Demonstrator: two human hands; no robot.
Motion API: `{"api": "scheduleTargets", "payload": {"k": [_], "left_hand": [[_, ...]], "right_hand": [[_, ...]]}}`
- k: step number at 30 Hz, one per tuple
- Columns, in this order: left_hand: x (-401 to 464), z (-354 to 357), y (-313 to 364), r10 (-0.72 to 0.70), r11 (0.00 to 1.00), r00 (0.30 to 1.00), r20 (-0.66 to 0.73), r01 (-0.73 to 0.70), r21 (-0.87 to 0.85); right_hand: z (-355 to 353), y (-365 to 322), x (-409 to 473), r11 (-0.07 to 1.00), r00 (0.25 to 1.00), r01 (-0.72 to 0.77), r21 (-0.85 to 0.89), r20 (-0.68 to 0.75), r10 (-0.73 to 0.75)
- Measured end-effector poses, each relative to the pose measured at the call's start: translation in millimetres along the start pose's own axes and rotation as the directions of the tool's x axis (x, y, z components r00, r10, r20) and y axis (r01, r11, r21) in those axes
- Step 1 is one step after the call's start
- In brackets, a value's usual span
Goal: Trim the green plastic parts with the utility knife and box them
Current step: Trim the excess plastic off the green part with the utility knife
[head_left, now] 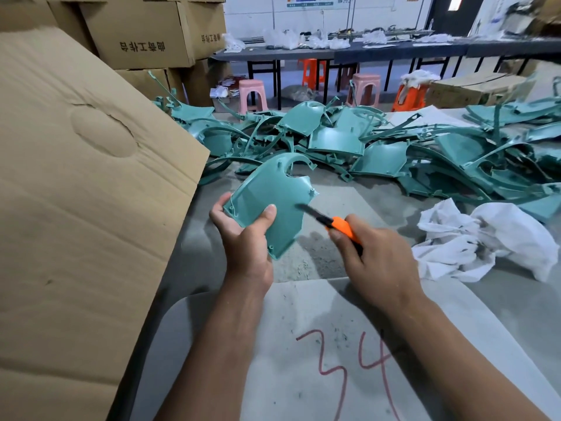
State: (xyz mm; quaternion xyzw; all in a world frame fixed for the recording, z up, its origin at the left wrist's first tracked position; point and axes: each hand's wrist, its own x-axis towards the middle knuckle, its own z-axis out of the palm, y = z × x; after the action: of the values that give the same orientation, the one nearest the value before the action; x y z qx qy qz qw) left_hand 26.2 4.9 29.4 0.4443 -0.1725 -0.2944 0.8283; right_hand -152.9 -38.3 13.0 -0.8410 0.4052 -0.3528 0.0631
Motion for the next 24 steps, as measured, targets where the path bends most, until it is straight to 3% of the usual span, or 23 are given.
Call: {"api": "scheduleTargets", "payload": {"k": [3,8,13,18,22,24], "left_hand": [[1.4,-2.5,-1.2,0.053,0.998,0.999,0.009,-0.053,0.024],[0.0,-2.9,-1.5,0.151,0.988,0.988,0.025,-0.151,0.026],[-0.3,-5.9,-2.7,0.134,0.99,0.989,0.059,-0.136,0.026],[1.0,-4.0,0.8,-0.03,0.998,0.999,0.037,0.032,-0.054],[9.1,-14.8,11.0,-0.18,0.976,0.977,0.117,0.192,-0.103],[10.2,-17.1,13.7,-0.203,0.965,0.963,0.176,0.227,-0.131]], "right_hand": [[-2.7,7.5,1.1,0.996,0.992,-0.088,-0.032,-0.096,0.084],[3.1,1.8,-4.8,0.993,0.992,0.108,0.045,0.064,-0.111],[-1.8,11.6,0.5,0.997,0.994,-0.073,0.008,-0.086,0.073],[0.8,2.5,-5.1,0.989,0.991,0.124,0.076,0.033,-0.127],[-1.9,13.2,2.0,0.995,0.986,-0.074,0.072,-0.146,0.084],[-4.2,19.3,1.4,0.976,0.966,-0.145,0.161,-0.192,0.175]]}}
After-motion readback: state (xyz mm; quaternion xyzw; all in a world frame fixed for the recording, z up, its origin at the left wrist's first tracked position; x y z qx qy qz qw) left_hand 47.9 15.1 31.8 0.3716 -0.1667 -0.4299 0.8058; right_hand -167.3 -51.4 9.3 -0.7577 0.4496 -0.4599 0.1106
